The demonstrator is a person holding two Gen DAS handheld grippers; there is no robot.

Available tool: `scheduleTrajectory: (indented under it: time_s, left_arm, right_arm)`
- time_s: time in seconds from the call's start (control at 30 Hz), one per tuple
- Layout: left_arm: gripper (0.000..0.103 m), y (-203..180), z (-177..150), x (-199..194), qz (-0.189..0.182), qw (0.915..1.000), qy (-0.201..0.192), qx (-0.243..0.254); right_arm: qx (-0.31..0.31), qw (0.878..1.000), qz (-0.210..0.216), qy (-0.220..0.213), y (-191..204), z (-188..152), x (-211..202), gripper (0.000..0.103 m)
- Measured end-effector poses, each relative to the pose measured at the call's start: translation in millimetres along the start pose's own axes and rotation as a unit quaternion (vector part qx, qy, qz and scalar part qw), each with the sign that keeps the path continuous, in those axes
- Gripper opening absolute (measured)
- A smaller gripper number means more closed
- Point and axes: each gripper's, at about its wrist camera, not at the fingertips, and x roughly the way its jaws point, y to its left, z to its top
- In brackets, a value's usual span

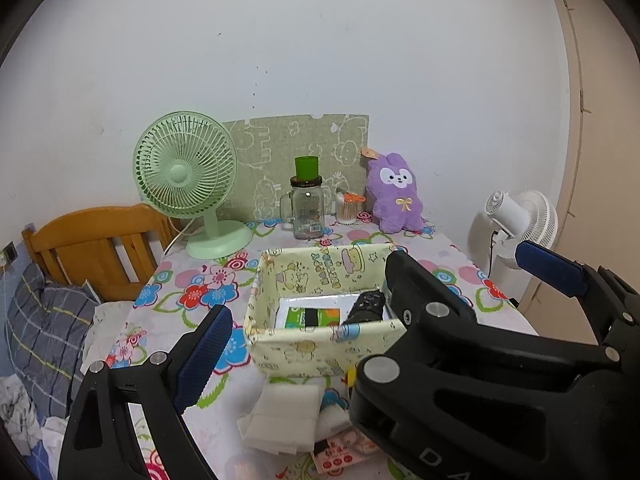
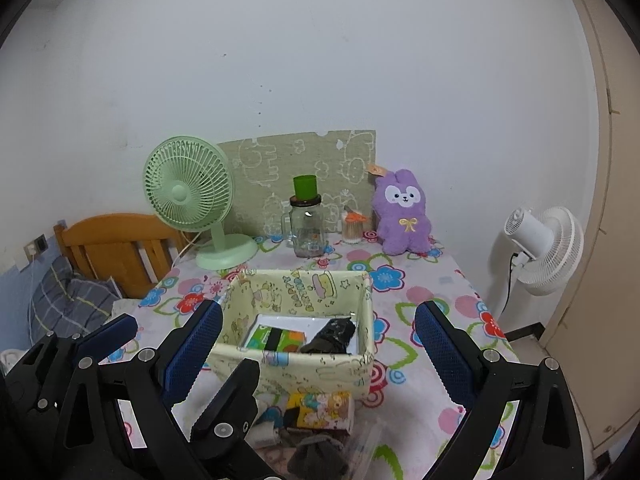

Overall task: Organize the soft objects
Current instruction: 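Withdraw both grippers from the box back toward the remaining items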

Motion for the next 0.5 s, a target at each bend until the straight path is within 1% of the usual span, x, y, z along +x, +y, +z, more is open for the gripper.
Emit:
scheduleTrajectory:
  time_s: [0.23, 0.5]
  left_arm:
    - [0.095, -6, -14, -9, 0.008, 0.9999, -0.009, 0.007]
    - [0.095, -11, -35, -8, 0.005, 1.0000, -0.001, 0.004]
  right_arm:
    - [0.003, 1.000, -0.001, 0.006, -3, -16, -10, 0.099]
    - [0.005, 1.000, -0.003, 0.015, -8, -38, -14, 0.099]
